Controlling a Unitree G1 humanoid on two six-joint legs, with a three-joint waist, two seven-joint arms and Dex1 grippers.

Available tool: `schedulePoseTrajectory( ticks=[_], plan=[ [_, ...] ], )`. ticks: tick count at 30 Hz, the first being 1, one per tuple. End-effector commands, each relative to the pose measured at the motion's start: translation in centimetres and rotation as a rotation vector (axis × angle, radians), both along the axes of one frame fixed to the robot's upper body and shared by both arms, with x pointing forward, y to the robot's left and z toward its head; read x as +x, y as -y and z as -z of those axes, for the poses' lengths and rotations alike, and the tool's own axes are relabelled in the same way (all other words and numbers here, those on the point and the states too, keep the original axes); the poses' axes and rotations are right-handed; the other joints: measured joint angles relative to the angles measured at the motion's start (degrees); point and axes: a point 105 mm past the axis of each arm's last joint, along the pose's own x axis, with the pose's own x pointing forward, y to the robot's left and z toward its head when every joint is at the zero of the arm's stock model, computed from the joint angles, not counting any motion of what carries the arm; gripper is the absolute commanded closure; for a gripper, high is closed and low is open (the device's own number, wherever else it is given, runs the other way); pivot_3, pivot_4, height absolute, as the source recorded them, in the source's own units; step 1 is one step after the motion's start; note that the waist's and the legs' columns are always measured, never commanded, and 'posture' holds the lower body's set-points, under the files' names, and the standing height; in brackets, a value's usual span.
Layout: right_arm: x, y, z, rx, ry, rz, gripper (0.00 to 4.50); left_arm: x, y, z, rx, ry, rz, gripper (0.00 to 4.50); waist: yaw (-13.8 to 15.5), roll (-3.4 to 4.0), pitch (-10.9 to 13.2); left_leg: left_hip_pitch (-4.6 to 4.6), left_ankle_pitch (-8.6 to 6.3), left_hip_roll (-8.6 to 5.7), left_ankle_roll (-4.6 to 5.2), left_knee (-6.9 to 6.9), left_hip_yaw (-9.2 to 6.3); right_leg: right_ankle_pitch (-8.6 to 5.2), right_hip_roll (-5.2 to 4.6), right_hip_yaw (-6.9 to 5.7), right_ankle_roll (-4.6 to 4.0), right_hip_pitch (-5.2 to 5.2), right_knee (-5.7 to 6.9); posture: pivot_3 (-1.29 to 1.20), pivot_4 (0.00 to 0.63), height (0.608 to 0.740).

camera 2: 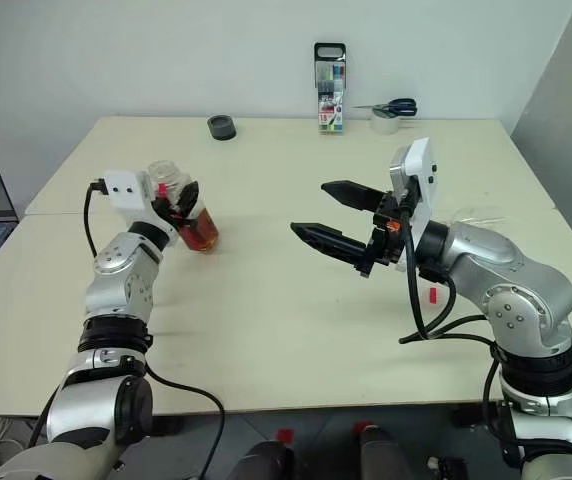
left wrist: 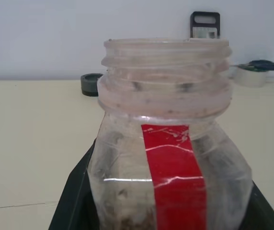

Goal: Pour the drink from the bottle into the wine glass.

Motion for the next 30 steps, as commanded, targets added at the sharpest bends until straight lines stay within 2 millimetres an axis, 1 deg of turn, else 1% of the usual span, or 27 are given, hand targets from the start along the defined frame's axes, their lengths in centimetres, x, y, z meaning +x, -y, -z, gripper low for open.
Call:
schedulePoseTrajectory(
  ticks=[1,8,10,11,14,17,20,23,27,30],
  plan=[
    [-0.9,-0.5,-1.4,0.02,0.052,-0.016,0.03,-0.1,-1.5,-1.8,0.043,0.078,-0.052,2.68,0.0,0.0,0.0,0.0,0.0,0.0,0.0,-0.01,0.0,0.0,0.0,0.0,0.0,0.0,0.0,0.0,0.15,0.74],
    [-1.1,-0.9,-1.6,0.028,0.048,-0.013,0.03,0.1,-1.8,-0.9,0.048,0.064,-0.063,2.68,0.0,-0.01,0.0,0.01,0.0,-0.01,0.01,-0.01,-0.02,0.0,-0.02,-0.02,0.0,0.0,0.02,0.0,0.15,0.74],
    [-1.1,-0.9,-1.7,0.026,0.049,-0.01,0.0,0.1,-1.7,-0.4,0.036,0.055,-0.06,2.05,0.0,-0.01,0.0,0.02,-0.01,-0.01,0.02,-0.01,-0.01,0.0,-0.01,-0.01,0.0,0.0,0.03,0.0,0.15,0.74],
    [-1.0,-0.9,-1.7,0.026,0.05,-0.008,0.0,0.1,-1.7,-0.3,0.027,0.051,-0.057,1.84,0.0,-0.01,0.0,0.02,-0.04,-0.01,0.08,-0.01,-0.01,0.0,-0.01,-0.01,0.0,0.0,0.03,0.0,0.15,0.74],
    [-0.9,-0.8,-1.7,0.025,0.048,-0.005,0.0,0.0,-1.7,-0.1,0.018,0.05,-0.06,0.95,0.0,-0.01,0.0,0.02,-0.1,-0.01,0.17,-0.01,-0.01,0.0,-0.01,-0.01,0.0,0.0,0.03,0.0,0.15,0.74],
    [-0.8,-0.5,-1.3,0.014,0.038,0.007,0.0,-0.4,-2.1,0.3,0.012,0.043,-0.08,0.02,0.0,-0.01,0.0,0.02,-0.11,-0.01,0.19,0.0,-0.01,0.0,-0.01,-0.01,0.0,0.0,0.03,0.0,0.15,0.74],
    [-1.1,0.1,0.0,-0.007,0.01,0.035,0.0,-1.5,-2.1,1.4,0.013,0.025,-0.082,0.02,0.0,-0.02,0.0,0.02,-0.11,0.0,0.19,-0.03,-0.01,0.0,-0.02,0.0,0.0,0.0,0.02,0.0,0.15,0.74],
    [-1.6,0.2,1.4,-0.024,-0.011,0.054,0.0,-2.8,-2.0,2.7,0.008,-0.01,-0.093,0.02,0.0,-0.02,0.0,0.02,-0.08,0.0,0.14,-0.1,0.01,0.0,-0.09,0.04,0.0,-0.02,-0.01,0.0,0.15,0.74],
    [-1.8,1.0,3.2,-0.019,-0.077,0.111,0.0,-5.2,-1.0,5.3,0.026,-0.11,-0.068,0.02,0.0,-0.03,0.0,0.03,-0.1,0.01,0.18,-0.09,-0.02,0.0,-0.11,0.06,0.0,-0.01,0.0,0.0,0.15,0.74],
    [-2.0,1.7,4.1,-0.02,-0.111,0.15,0.0,-6.7,-0.9,6.1,0.049,-0.161,-0.072,0.02,0.0,-0.03,0.0,0.07,-0.11,0.01,0.2,-0.1,0.0,0.0,-0.1,0.05,0.0,0.01,0.0,0.0,0.15,0.74]
  ],
)
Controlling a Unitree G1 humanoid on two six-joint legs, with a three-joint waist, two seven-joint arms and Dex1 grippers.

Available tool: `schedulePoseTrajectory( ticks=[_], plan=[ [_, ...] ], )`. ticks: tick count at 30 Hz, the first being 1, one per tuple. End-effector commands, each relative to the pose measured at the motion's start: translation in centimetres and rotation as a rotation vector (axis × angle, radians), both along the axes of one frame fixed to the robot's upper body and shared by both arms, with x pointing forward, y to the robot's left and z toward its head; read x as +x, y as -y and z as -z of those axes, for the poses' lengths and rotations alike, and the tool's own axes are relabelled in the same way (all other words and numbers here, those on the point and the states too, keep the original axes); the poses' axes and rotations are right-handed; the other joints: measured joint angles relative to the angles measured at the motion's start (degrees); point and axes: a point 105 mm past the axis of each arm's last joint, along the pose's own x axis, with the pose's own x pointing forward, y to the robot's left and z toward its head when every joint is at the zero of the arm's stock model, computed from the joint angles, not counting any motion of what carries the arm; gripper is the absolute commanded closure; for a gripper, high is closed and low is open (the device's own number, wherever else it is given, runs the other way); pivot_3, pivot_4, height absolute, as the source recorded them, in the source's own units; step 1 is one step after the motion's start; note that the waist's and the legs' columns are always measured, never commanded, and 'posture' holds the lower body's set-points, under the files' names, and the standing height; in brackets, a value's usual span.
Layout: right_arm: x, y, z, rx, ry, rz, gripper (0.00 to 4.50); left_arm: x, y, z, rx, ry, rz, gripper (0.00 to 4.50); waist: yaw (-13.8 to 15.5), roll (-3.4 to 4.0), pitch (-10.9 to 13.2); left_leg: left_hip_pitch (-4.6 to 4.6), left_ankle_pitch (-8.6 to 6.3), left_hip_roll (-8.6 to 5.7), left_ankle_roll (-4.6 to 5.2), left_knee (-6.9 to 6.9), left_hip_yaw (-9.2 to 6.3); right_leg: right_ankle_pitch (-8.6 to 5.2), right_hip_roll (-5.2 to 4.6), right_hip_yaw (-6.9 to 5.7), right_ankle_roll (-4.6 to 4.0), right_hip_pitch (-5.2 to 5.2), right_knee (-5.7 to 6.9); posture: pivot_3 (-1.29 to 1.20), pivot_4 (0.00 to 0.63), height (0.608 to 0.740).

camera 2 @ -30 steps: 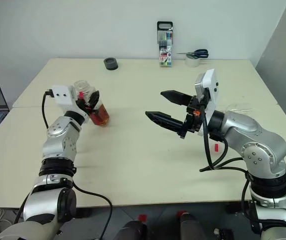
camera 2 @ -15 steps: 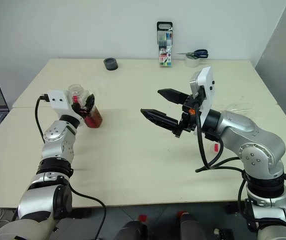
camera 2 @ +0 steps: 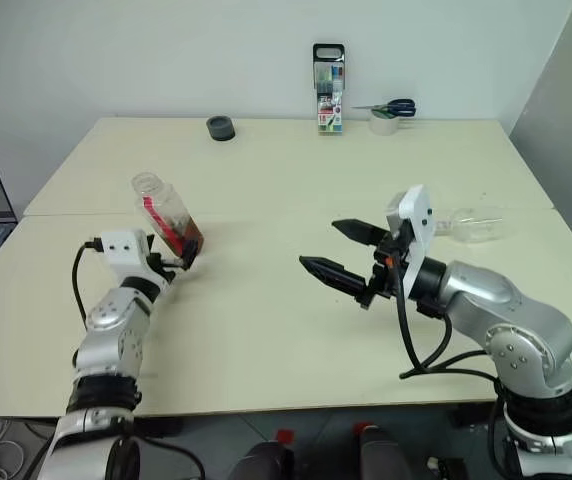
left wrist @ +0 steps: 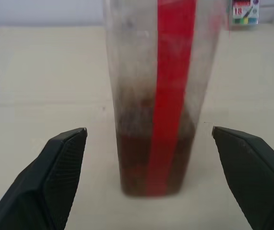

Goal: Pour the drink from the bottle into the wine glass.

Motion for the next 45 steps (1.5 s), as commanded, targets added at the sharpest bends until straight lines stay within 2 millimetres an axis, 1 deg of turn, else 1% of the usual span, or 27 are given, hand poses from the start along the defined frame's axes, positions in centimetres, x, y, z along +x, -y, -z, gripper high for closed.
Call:
schedulePoseTrajectory(
  ticks=[1,3,4,6,9,11,13,14,16,18,20,21,22,24,27,30,33,37,42,45],
  plan=[
    [-0.8,0.7,-0.4,0.009,0.028,0.034,0.0,-1.3,0.6,-1.2,0.021,0.009,0.005,0.02,0.0,0.0,0.0,0.01,0.0,0.0,0.01,0.0,-0.01,0.0,0.0,-0.01,0.0,0.01,0.01,0.0,0.15,0.74],
    [-0.3,2.5,1.6,-0.072,-0.004,0.13,0.0,-3.2,1.5,-0.2,0.047,-0.043,0.039,0.02,0.0,-0.02,0.0,0.02,0.0,0.0,0.01,0.01,-0.01,0.0,0.0,-0.01,0.0,0.03,0.01,0.0,0.15,0.74],
    [-0.1,3.4,2.2,-0.084,-0.022,0.179,0.0,-4.1,2.0,0.0,0.05,-0.066,0.061,0.02,0.0,-0.03,0.0,0.03,-0.01,0.0,0.01,-0.02,0.0,-0.01,0.01,-0.01,0.01,0.06,-0.04,0.0,0.15,0.74],
    [0.7,5.2,3.0,-0.109,-0.05,0.285,0.0,-5.5,3.1,-0.3,0.074,-0.079,0.132,0.02,0.0,-0.04,0.0,0.06,-0.01,-0.02,0.01,-0.08,0.04,-0.01,0.0,0.02,0.01,0.09,-0.11,0.0,0.15,0.74],
    [1.7,6.8,3.3,-0.063,-0.091,0.409,0.0,-6.2,6.9,-3.1,0.154,-0.008,0.376,0.02,0.1,-0.04,0.0,0.08,0.0,0.01,0.01,-0.08,0.03,-0.01,0.04,0.01,0.0,0.08,-0.02,0.0,0.15,0.74],
    [3.2,8.2,3.5,-0.002,-0.138,0.54,0.0,-5.9,9.7,-6.0,0.149,0.061,0.569,0.02,0.3,-0.04,0.0,0.12,0.03,0.08,-0.04,-0.08,0.03,-0.01,0.25,-0.04,-0.01,0.18,-0.03,0.0,0.15,0.74],
    [4.4,9.0,3.6,0.075,-0.189,0.618,0.0,-5.7,11.7,-8.2,0.129,0.095,0.713,0.02,0.6,-0.03,0.0,0.18,0.11,0.07,-0.07,-0.07,0.02,-0.01,0.44,-0.12,-0.02,0.31,-0.03,0.0,0.15,0.74],
    [4.9,9.4,3.8,0.101,-0.213,0.656,0.0,-5.7,12.4,-8.7,0.126,0.096,0.775,0.02,0.5,-0.03,0.0,0.19,0.14,0.06,-0.07,-0.06,0.03,0.01,0.49,-0.18,-0.05,0.36,-0.05,0.0,0.15,0.74],
    [6.7,11.0,4.2,0.191,-0.292,0.776,0.0,-6.5,14.2,-9.5,0.111,0.071,0.953,0.02,0.0,0.02,0.0,0.42,0.14,0.06,-0.06,-0.18,0.31,0.01,0.51,-0.05,-0.05,0.44,-0.03,0.0,0.15,0.74],
    [8.0,12.7,5.0,0.257,-0.377,0.883,0.0,-7.4,15.2,-9.5,0.089,0.038,1.076,0.02,-0.6,0.06,0.0,0.55,0.14,0.07,-0.06,-0.24,0.49,0.01,0.5,0.09,-0.06,0.46,-0.02,0.0,0.15,0.74],
    [8.8,13.6,5.1,0.365,-0.432,0.927,0.0,-7.7,15.5,-9.1,0.085,0.006,1.131,0.02,-0.8,0.07,0.0,0.56,0.14,0.11,-0.06,-0.34,0.58,0.01,0.51,0.15,-0.07,0.4,-0.03,0.0,0.15,0.74],
    [9.6,14.3,5.2,0.468,-0.482,0.964,0.0,-8.0,15.9,-8.8,0.096,-0.013,1.177,0.02,-0.8,0.07,0.0,0.48,0.14,0.13,-0.06,-0.39,0.58,-0.01,0.51,0.15,-0.1,0.3,-0.04,0.0,0.15,0.74],
    [10.2,14.5,5.2,0.562,-0.528,0.976,0.0,-8.3,16.3,-8.7,0.107,-0.022,1.213,0.02,-1.0,0.07,0.0,0.36,0.14,0.14,-0.06,-0.4,0.59,-0.01,0.51,0.16,-0.11,0.16,-0.01,0.0,0.15,0.74],
    [11.1,14.5,5.4,0.658,-0.591,0.985,0.0,-8.5,16.7,-8.6,0.114,-0.03,1.255,0.02,-1.0,0.14,0.0,0.15,0.21,0.14,-0.19,-0.38,0.6,0.0,0.5,0.17,-0.13,-0.04,0.05,0.0,0.15,0.74],
    [12.0,14.0,5.9,0.72,-0.656,0.976,0.0,-8.6,16.8,-8.6,0.128,-0.029,1.279,0.02,-0.9,0.15,0.0,0.14,0.13,0.13,-0.04,-0.36,0.6,0.0,0.48,0.17,-0.12,-0.02,0.03,0.0,0.15,0.74],
    [13.9,13.7,6.3,0.826,-0.709,0.968,0.0,-8.1,16.9,-8.7,0.145,-0.01,1.279,0.02,-0.9,0.17,0.0,0.16,0.12,0.13,-0.03,-0.35,0.6,0.0,0.48,0.16,-0.12,-0.01,0.03,0.0,0.15,0.74],
    [15.4,13.4,6.6,0.859,-0.73,0.965,0.0,-7.9,17.0,-8.7,0.152,-0.006,1.285,0.02,-1.0,0.2,0.0,0.17,0.12,0.11,-0.01,-0.35,0.65,0.01,0.49,0.18,-0.12,-0.01,0.04,0.0,0.15,0.74],
    [17.6,13.5,7.9,0.905,-0.767,1.007,0.0,-8.0,17.2,-8.7,0.174,-0.002,1.304,0.02,-1.5,0.21,0.0,0.16,0.12,0.11,0.0,-0.37,0.69,0.01,0.49,0.2,-0.12,-0.01,0.03,0.0,0.15,0.74],
    [19.0,13.5,9.4,0.908,-0.782,1.062,0.0,-7.6,17.1,-8.8,0.187,0.002,1.302,0.02,-1.6,0.2,0.0,0.17,0.12,0.12,0.0,-0.36,0.7,0.01,0.49,0.21,-0.12,0.01,0.03,0.0,0.15,0.74],
    [19.5,13.2,9.6,0.921,-0.778,1.079,0.0,-7.4,17.3,-8.9,0.199,0.008,1.305,0.02,-1.7,0.19,0.0,0.21,0.12,0.12,0.01,-0.35,0.7,0.01,0.49,0.22,-0.12,0.05,0.02,0.0,0.15,0.74]
  ],
)
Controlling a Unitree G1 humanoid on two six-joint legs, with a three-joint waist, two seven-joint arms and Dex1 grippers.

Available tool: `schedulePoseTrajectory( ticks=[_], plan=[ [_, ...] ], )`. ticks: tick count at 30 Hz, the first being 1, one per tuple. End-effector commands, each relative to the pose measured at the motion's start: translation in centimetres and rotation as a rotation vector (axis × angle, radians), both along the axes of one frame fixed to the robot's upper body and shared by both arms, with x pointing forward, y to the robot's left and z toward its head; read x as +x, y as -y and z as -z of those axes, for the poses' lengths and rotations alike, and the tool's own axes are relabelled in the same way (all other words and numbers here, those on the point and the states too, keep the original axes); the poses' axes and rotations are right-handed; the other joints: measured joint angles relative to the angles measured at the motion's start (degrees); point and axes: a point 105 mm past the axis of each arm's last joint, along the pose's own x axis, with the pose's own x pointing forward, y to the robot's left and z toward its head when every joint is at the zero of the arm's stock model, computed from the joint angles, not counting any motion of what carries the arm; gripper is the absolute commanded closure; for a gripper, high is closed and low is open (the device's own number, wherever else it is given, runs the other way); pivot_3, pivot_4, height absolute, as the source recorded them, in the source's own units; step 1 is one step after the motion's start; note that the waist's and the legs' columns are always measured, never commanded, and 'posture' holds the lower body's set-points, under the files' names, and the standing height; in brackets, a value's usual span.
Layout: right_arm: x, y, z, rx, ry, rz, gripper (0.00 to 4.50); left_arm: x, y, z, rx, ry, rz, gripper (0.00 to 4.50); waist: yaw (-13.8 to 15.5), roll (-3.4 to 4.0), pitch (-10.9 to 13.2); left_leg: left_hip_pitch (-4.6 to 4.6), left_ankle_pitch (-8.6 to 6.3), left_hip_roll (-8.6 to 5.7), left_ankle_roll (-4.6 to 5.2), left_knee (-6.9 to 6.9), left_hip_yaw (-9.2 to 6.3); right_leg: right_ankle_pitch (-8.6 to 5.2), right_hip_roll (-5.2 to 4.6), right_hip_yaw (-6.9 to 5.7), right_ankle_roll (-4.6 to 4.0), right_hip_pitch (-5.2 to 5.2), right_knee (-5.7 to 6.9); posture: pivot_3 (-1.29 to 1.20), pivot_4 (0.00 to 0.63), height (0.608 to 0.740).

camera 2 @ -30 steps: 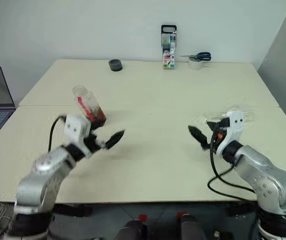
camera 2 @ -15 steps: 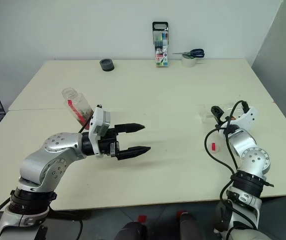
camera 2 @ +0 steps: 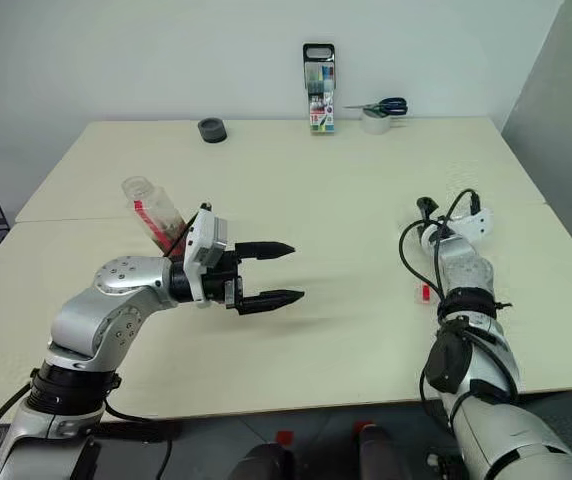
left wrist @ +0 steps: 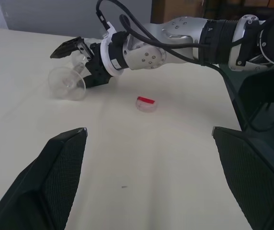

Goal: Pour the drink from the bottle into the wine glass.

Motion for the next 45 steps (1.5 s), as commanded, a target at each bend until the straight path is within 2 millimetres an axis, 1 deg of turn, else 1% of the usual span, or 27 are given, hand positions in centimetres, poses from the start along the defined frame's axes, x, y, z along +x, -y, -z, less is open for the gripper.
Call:
schedulePoseTrajectory(
  ticks=[1,4,9,10,11,12,13,14,15,17,19,20,22,24,25,27,29,33,36,38,43,45],
  plan=[
    [0.4,0.0,0.5,0.0,-0.009,0.029,0.0,-0.1,0.3,-0.8,0.002,0.049,0.022,0.02,-0.1,-0.01,0.0,0.01,0.0,0.01,0.0,0.0,0.02,0.0,0.0,0.02,0.0,0.0,0.01,0.0,0.15,0.74],
    [0.6,-0.4,0.3,0.009,0.0,0.028,0.55,-0.1,0.3,-0.8,0.004,0.051,0.023,0.0,-0.1,-0.01,0.0,0.01,0.0,0.02,0.0,0.01,0.02,0.0,0.0,0.04,0.0,0.0,0.02,0.0,0.15,0.74],
    [0.7,-1.1,0.3,-0.016,-0.003,0.002,2.35,0.0,0.1,-0.8,0.008,0.053,0.018,0.0,-0.1,0.0,0.0,-0.01,0.0,0.03,0.0,0.0,0.03,0.0,0.0,0.07,0.0,-0.03,0.02,0.0,0.15,0.74],
    [0.7,-1.2,0.4,-0.023,-0.004,-0.001,2.77,0.0,0.1,-0.8,0.008,0.054,0.018,0.0,-0.1,0.0,0.0,-0.01,0.0,0.03,0.0,-0.01,0.03,0.0,0.0,0.07,0.0,-0.04,0.02,0.0,0.15,0.74],
    [0.8,-1.3,0.3,-0.038,-0.002,-0.006,3.08,-0.1,0.1,-0.8,0.008,0.055,0.019,0.0,-0.2,0.0,0.0,-0.02,0.0,0.04,0.0,-0.01,0.04,0.0,0.0,0.07,0.0,-0.05,0.03,0.0,0.15,0.74],
    [0.8,-1.5,0.2,-0.082,0.004,-0.022,3.47,-0.1,0.2,-0.8,0.008,0.055,0.019,0.0,-0.2,0.0,0.0,-0.01,0.0,0.04,-0.01,-0.01,0.04,0.0,0.0,0.07,0.0,-0.05,0.03,0.0,0.15,0.74],
    [1.0,-2.1,-0.4,-0.18,0.03,-0.061,3.8,-0.1,0.2,-0.8,0.007,0.055,0.021,0.0,-0.2,0.0,0.0,-0.01,0.0,0.04,-0.01,-0.01,0.03,0.0,0.0,0.07,0.0,-0.04,0.03,0.0,0.15,0.74],
    [1.1,-2.9,-0.9,-0.27,0.06,-0.107,4.06,-0.1,0.3,-0.8,0.006,0.054,0.022,0.0,-0.2,0.0,0.0,0.0,0.0,0.03,0.0,-0.01,0.03,0.0,0.0,0.07,0.0,-0.04,0.03,0.0,0.15,0.74],
    [1.2,-3.9,-1.6,-0.423,0.11,-0.162,4.22,-0.1,0.3,-0.8,0.005,0.054,0.024,0.0,-0.2,0.0,0.0,0.0,0.0,0.03,0.0,-0.01,0.01,0.0,0.0,0.06,0.0,-0.03,0.03,0.0,0.15,0.74],
    [1.0,-6.0,-2.3,-0.719,0.204,-0.267,4.22,-0.1,0.3,-0.8,0.006,0.054,0.027,0.0,-0.2,0.01,0.0,-0.02,0.0,0.02,-0.01,0.0,0.0,0.0,0.0,0.05,0.0,-0.06,0.03,0.0,0.15,0.74],
    [0.4,-7.8,-2.0,-0.961,0.277,-0.348,4.22,-0.2,0.3,-0.8,0.008,0.054,0.03,0.0,-0.3,0.01,0.0,-0.02,0.01,0.02,-0.02,-0.02,0.0,0.0,0.0,0.06,0.0,-0.08,0.02,0.0,0.15,0.74],
    [0.0,-8.4,-1.6,-1.031,0.297,-0.37,4.22,-0.2,0.3,-0.8,0.009,0.055,0.032,0.0,-0.3,0.01,0.0,-0.04,0.02,0.02,-0.04,-0.02,-0.01,0.0,0.0,0.05,0.0,-0.1,0.02,0.0,0.15,0.74],
    [-0.8,-9.2,-0.7,-1.119,0.316,-0.39,4.22,-0.2,0.3,-0.9,0.01,0.055,0.033,0.0,-0.3,0.01,0.0,-0.05,0.11,0.02,-0.22,-0.01,-0.07,0.0,-0.01,0.04,0.0,-0.11,0.01,0.0,0.15,0.74],
    [-1.9,-9.9,0.7,-1.248,0.337,-0.423,4.22,-0.2,0.3,-0.8,0.012,0.055,0.033,0.0,-0.2,0.01,0.0,-0.05,0.12,0.02,-0.23,-0.01,-0.14,0.0,-0.03,0.04,0.0,-0.11,0.02,0.0,0.15,0.74],
    [-2.5,-10.2,1.3,-1.26,0.347,-0.432,4.22,-0.2,0.3,-0.8,0.013,0.053,0.032,0.0,-0.2,0.0,0.0,-0.05,0.12,0.02,-0.23,-0.01,-0.18,0.0,-0.03,0.03,0.0,-0.1,0.01,0.0,0.15,0.74],
    [-3.4,-10.0,1.8,-1.145,0.337,-0.397,4.22,-0.3,0.2,-0.7,0.014,0.049,0.029,0.0,-0.1,-0.01,0.0,-0.04,0.12,0.02,-0.24,0.0,-0.27,0.0,-0.03,0.02,0.0,-0.1,0.01,0.0,0.15,0.74],
    [-4.4,-9.9,2.4,-1.11,0.324,-0.395,4.22,-0.3,0.2,-0.7,0.013,0.046,0.026,0.0,-0.1,-0.02,0.0,-0.02,0.12,0.03,-0.24,-0.01,-0.37,0.0,-0.06,0.02,0.0,-0.07,0.01,0.0,0.15,0.74],
    [-6.1,-9.5,3.8,-1.102,0.268,-0.412,4.22,-0.2,0.1,-0.7,0.015,0.045,0.027,0.0,0.0,0.0,-0.1,-0.01,0.1,0.01,-0.21,0.01,-0.46,0.0,-0.06,-0.01,0.0,-0.06,0.01,0.0,0.15,0.74],
    [-7.4,-10.0,4.7,-1.098,0.252,-0.461,4.22,-0.1,0.1,-0.7,0.017,0.047,0.029,0.0,0.1,-0.01,-0.1,-0.01,0.1,0.0,-0.21,0.0,-0.51,0.0,-0.05,-0.06,0.0,-0.04,-0.01,0.0,0.15,0.74],
    [-8.0,-10.4,5.9,-1.103,0.232,-0.517,4.22,0.1,0.0,-0.6,0.022,0.057,0.024,0.0,0.1,-0.03,-0.1,0.0,0.1,-0.01,-0.2,0.0,-0.51,0.0,-0.05,-0.06,0.0,-0.02,-0.02,0.0,0.15,0.74],
    [-9.4,-10.0,8.4,-1.138,0.17,-0.604,4.22,0.4,-0.5,-0.8,0.031,0.073,0.012,0.0,0.1,-0.08,-0.2,0.07,0.08,0.0,-0.18,-0.01,-0.5,-0.01,-0.01,-0.07,0.0,0.02,-0.01,0.0,0.15,0.74],
    [-10.2,-9.6,9.9,-1.156,0.119,-0.643,4.22,0.2,-0.6,-0.7,0.031,0.075,0.009,0.0,0.1,-0.11,-0.3,0.07,0.08,0.0,-0.18,-0.01,-0.51,-0.01,-0.01,-0.11,0.0,0.04,-0.04,0.0,0.15,0.74]
  ],
)
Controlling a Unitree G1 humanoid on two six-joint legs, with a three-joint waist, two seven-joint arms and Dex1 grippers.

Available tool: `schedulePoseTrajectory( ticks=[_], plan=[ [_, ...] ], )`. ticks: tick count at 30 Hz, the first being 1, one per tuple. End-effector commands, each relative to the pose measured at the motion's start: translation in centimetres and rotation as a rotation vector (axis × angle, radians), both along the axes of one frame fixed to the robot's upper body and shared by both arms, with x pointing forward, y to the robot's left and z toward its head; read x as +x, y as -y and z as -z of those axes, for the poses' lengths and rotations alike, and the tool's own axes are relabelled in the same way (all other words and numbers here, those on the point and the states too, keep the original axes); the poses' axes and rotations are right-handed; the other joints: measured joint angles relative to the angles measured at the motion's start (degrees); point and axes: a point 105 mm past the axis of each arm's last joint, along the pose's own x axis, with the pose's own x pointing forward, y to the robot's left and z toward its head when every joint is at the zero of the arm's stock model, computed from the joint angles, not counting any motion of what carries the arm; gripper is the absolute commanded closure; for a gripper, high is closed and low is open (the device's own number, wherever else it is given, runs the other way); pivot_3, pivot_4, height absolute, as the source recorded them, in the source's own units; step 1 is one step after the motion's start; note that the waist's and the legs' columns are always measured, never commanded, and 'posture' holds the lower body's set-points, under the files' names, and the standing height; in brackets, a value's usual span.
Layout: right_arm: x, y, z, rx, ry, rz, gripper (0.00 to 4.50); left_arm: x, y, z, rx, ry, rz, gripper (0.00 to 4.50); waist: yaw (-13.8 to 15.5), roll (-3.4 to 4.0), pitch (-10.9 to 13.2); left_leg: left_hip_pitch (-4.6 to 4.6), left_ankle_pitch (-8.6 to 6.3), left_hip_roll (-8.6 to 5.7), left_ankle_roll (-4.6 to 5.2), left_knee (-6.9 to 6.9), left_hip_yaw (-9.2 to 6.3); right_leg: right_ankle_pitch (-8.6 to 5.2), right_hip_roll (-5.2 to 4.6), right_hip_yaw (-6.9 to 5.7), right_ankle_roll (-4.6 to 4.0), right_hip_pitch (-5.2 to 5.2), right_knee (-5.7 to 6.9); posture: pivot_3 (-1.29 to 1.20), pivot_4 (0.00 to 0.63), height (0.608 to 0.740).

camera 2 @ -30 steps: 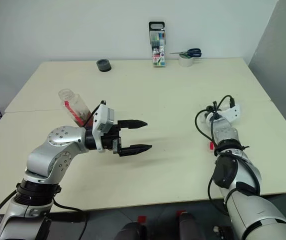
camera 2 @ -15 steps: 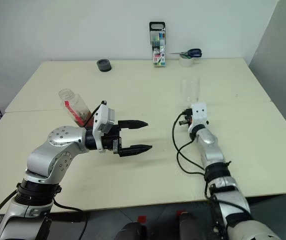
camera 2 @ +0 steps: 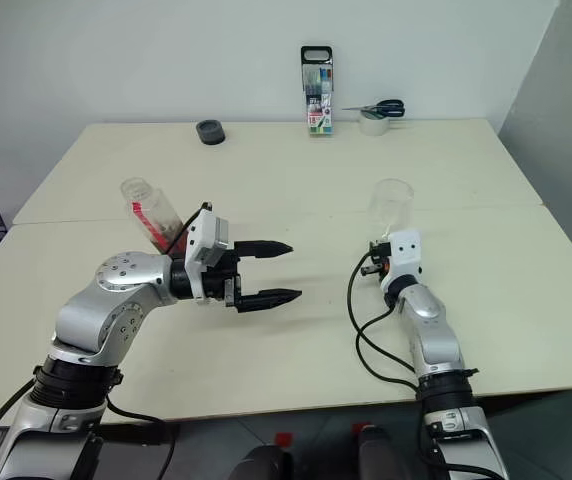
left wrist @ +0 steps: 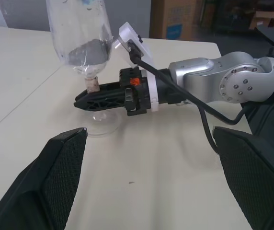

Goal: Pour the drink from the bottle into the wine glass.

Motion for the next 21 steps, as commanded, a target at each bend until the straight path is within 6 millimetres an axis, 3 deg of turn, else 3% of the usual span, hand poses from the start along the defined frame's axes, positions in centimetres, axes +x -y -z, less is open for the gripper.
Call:
schedulePoseTrajectory(
  ticks=[1,4,6,13,17,21],
  plan=[
    [-2.6,0.1,7.3,-0.072,-0.268,-0.025,4.22,-0.2,-0.2,-1.2,0.0,0.062,-0.001,0.0,0.0,-0.05,-0.1,0.0,0.0,0.0,0.0,0.0,0.0,0.0,0.0,-0.01,0.0,0.01,-0.01,0.0,0.15,0.74],
    [-2.8,0.1,7.7,-0.081,-0.27,-0.02,4.22,-0.2,-0.3,-1.1,-0.002,0.064,-0.007,0.0,0.1,-0.19,-0.4,0.08,-0.01,0.0,0.02,-0.02,-0.03,-0.01,0.0,-0.04,0.0,0.1,-0.05,0.0,0.15,0.74],
    [-2.1,-0.9,6.4,-0.096,-0.209,-0.054,4.22,-0.2,-0.5,-1.3,-0.001,0.076,-0.019,0.0,0.2,-0.19,-0.4,0.29,-0.09,0.0,0.14,-0.02,-0.11,-0.01,0.0,-0.09,0.0,0.36,-0.14,0.0,0.15,0.74],
    [3.4,-7.9,-2.3,-0.013,0.095,-0.212,4.22,0.8,-3.6,-3.7,-0.003,0.135,-0.159,0.0,-2.1,-0.17,-0.1,1.07,-0.1,0.04,0.17,-0.09,0.36,0.02,0.21,0.25,-0.06,0.78,-0.09,0.0,0.15,0.74],
    [4.5,-10.3,-3.5,-0.026,0.126,-0.263,4.22,0.8,-5.0,-4.2,0.004,0.151,-0.239,0.0,-1.9,0.01,0.1,0.92,-0.1,0.25,0.17,-0.13,0.27,0.06,0.45,0.18,-0.38,0.53,0.18,0.0,0.15,0.74],
    [4.5,-12.9,-3.3,-0.043,0.113,-0.315,4.22,0.0,-9.0,-3.6,-0.006,0.152,-0.475,0.0,-2.0,0.02,0.1,0.31,0.01,0.65,-0.08,-0.23,0.24,-0.01,0.34,0.24,-0.55,-0.11,0.17,0.0,0.15,0.74]
  ],
)
